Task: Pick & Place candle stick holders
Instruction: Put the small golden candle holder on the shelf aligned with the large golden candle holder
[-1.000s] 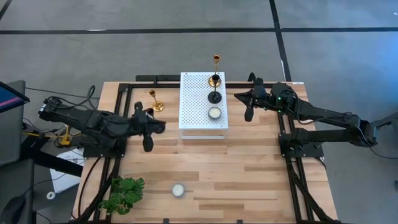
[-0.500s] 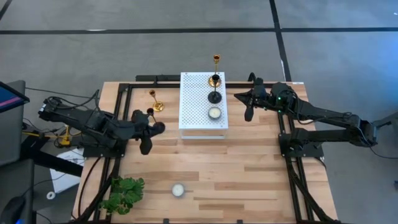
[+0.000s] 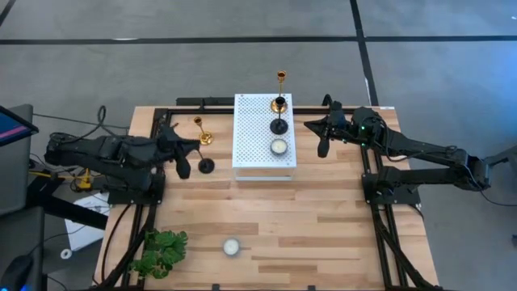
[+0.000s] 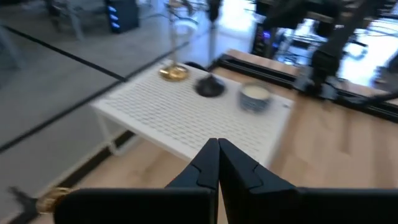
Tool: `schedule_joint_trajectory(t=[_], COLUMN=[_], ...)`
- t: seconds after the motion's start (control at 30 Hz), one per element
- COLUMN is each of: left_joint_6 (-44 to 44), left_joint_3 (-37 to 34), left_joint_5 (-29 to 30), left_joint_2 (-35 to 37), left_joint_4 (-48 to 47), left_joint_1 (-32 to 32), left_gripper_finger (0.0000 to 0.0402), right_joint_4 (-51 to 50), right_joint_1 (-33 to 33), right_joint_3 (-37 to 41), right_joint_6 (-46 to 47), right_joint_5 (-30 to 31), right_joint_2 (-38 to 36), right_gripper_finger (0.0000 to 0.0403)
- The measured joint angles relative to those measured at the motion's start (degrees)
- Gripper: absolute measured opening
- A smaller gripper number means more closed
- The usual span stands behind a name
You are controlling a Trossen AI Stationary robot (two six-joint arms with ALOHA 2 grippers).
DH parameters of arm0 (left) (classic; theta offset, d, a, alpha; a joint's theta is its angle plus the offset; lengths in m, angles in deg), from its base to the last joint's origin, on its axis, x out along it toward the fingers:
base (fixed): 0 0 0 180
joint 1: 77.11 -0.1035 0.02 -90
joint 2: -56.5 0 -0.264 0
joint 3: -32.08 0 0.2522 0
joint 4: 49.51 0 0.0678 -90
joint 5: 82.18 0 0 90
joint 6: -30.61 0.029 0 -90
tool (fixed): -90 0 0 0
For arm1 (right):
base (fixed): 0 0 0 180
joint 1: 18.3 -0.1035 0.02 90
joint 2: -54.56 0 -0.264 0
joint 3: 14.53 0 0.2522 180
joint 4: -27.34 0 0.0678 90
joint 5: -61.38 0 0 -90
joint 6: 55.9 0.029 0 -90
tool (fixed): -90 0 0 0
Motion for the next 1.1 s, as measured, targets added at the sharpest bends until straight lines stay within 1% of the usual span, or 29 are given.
schedule_joint_trajectory(t=[0.1, 0.3, 0.37, 0.43, 0.53, 0.63, 0.8, 1.0, 1.1], left_joint_6=[2.36, 2.44, 2.37, 2.80, 5.11, 7.66, 8.64, 8.51, 9.54], left_joint_3=[0.00, 0.00, 0.00, 0.00, 0.00, 0.02, 0.00, 0.00, 0.00], left_joint_5=[0.08, 0.11, -1.13, -4.12, -11.06, -16.09, -22.45, -35.30, -40.45], left_joint_2=[0.51, 0.46, 0.22, -0.30, -1.89, -3.94, -7.74, -12.81, -14.21], left_joint_4=[0.13, 0.36, 1.37, 3.94, 9.73, 14.23, 14.82, 17.28, 17.89], left_joint_1=[-4.60, -15.63, -19.37, -23.01, -27.86, -32.33, -40.78, -51.39, -56.73], left_gripper_finger=[0.0003, 0.0003, 0.0003, 0.0003, 0.0003, 0.0003, 0.0003, 0.0003, 0.0003], right_joint_4=[0.02, 0.01, 0.02, 0.02, 0.00, 0.00, -0.04, -0.20, -0.20], right_joint_1=[0.00, 0.00, 0.00, 0.00, 0.00, 0.00, 0.00, 0.00, 0.00], right_joint_3=[0.00, 0.00, 0.00, 0.00, 0.00, 0.00, 0.00, 0.00, 0.00], right_joint_6=[0.09, 0.10, 0.10, 0.09, 0.09, 0.09, 0.09, 0.09, 0.09], right_joint_5=[0.00, 0.02, 0.02, 0.04, 0.64, 1.70, 1.70, 1.70, 1.70], right_joint_2=[0.00, 0.00, 0.00, 0.00, 0.00, 0.00, 0.00, 0.00, 0.00], right_gripper_finger=[0.0000, 0.0000, 0.0000, 0.0000, 0.0000, 0.0000, 0.0000, 0.0000, 0.0000])
